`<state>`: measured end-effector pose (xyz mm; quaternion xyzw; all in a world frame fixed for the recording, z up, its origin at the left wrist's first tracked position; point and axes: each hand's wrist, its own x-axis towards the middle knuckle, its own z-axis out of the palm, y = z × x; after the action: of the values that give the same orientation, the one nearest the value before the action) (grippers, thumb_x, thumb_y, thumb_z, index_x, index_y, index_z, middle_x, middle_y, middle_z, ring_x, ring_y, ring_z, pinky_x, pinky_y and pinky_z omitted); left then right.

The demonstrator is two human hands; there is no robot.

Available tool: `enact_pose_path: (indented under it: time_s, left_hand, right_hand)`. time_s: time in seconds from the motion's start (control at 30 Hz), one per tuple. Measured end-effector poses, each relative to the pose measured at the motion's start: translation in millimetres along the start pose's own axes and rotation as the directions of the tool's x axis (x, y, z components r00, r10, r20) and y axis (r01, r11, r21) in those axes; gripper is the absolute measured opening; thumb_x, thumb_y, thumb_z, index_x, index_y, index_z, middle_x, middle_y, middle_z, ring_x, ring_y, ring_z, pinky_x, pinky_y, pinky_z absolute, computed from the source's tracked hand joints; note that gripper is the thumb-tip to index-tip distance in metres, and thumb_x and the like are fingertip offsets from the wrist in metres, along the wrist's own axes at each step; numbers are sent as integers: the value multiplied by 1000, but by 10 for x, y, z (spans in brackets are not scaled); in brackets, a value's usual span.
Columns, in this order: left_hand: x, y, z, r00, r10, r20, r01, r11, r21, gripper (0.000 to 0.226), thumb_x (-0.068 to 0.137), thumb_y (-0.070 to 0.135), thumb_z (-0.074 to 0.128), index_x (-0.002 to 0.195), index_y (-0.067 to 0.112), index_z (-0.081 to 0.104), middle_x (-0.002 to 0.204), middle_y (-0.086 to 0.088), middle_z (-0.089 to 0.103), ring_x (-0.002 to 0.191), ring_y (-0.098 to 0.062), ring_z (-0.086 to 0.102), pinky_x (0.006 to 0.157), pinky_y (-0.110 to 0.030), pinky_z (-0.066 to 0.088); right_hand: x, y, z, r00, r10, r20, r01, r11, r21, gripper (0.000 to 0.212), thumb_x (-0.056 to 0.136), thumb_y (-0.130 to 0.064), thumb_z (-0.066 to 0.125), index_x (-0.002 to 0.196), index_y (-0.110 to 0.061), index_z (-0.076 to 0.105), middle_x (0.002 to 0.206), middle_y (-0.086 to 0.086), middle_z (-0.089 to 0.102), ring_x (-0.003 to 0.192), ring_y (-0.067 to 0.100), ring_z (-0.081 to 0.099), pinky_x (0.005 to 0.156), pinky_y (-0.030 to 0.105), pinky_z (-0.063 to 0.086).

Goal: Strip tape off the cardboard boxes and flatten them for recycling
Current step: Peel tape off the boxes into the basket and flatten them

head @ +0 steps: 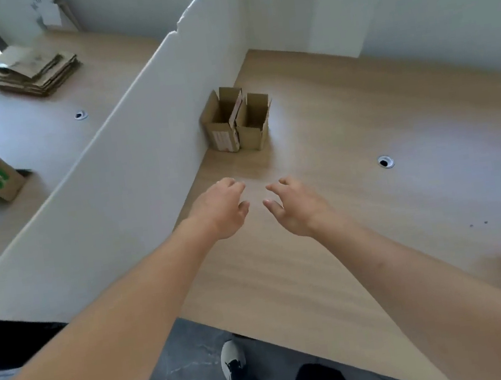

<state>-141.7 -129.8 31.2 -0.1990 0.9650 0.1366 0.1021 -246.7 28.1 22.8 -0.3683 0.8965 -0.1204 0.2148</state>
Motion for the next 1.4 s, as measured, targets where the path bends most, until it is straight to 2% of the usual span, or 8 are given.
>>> enact_pose_path:
  time_s: [0.3,0.43,0.57,0.7,0.93,1.03,1.23,1.4]
  left_hand:
    - [1022,-464,-91,998,54,27,-55,998,16,50,104,34,49,150,17,41,156,-7,39,137,-30,45,107,-42,46]
    - [1574,-563,58,999,22,38,-21,1000,-16,57,104,32,52,156,20,34,161,-5,34,142,-28,41,108,-42,45]
    - [2112,-688,296,998,24,52,-24,1000,-9,55,103,34,51,153,18,36,154,-6,41,133,-29,48,100,-43,51]
    - [2489,-821,451,998,30,63,-30,1000,5,54,103,37,50,153,18,37,148,-7,45,130,-31,50,100,-47,51]
    - [2752,-1035,549,998,-21,51,22,1000,-21,47,103,38,49,147,20,44,144,-7,46,129,-31,51,102,-45,49]
    - [2725,-1078,588,998,-25,60,26,999,-25,46,102,38,49,145,21,45,143,-7,46,129,-33,51,102,-47,49]
    - [2598,-1017,536,995,-13,103,13,1000,3,40,102,38,48,136,18,51,133,-9,49,120,-34,55,99,-47,50]
    - [2462,-870,438,994,-18,109,15,999,30,34,100,39,47,127,19,53,119,-7,51,109,-35,58,91,-47,52]
  right_hand:
    - [1066,-183,148,988,152,14,-152,981,118,54,106,-48,44,154,-25,42,158,4,38,143,27,42,112,45,42]
    - [1754,-84,226,977,207,-45,-195,961,195,55,105,-45,46,157,-30,36,155,6,38,137,31,46,106,46,47]
    - [2445,91,261,942,306,-137,-253,917,307,62,104,-38,51,160,-37,23,153,10,39,132,33,50,105,47,49]
    - [2940,185,410,915,349,-200,-284,913,294,68,104,-33,55,161,-37,18,150,12,38,124,32,54,95,44,50]
    - [3436,335,671,866,442,-235,-323,852,413,38,99,-26,62,137,-26,62,135,8,50,119,31,58,100,37,47]
    - [3421,355,711,837,459,-296,-342,863,370,23,99,-24,64,117,-17,75,118,11,61,109,32,62,88,29,47]
    - [3042,407,759,836,472,-282,-340,847,409,38,92,-4,63,127,-15,72,126,9,66,115,31,63,100,33,49]
    - [2713,527,760,849,459,-261,-323,842,431,37,92,-7,65,127,-17,73,127,8,68,118,28,62,101,30,47]
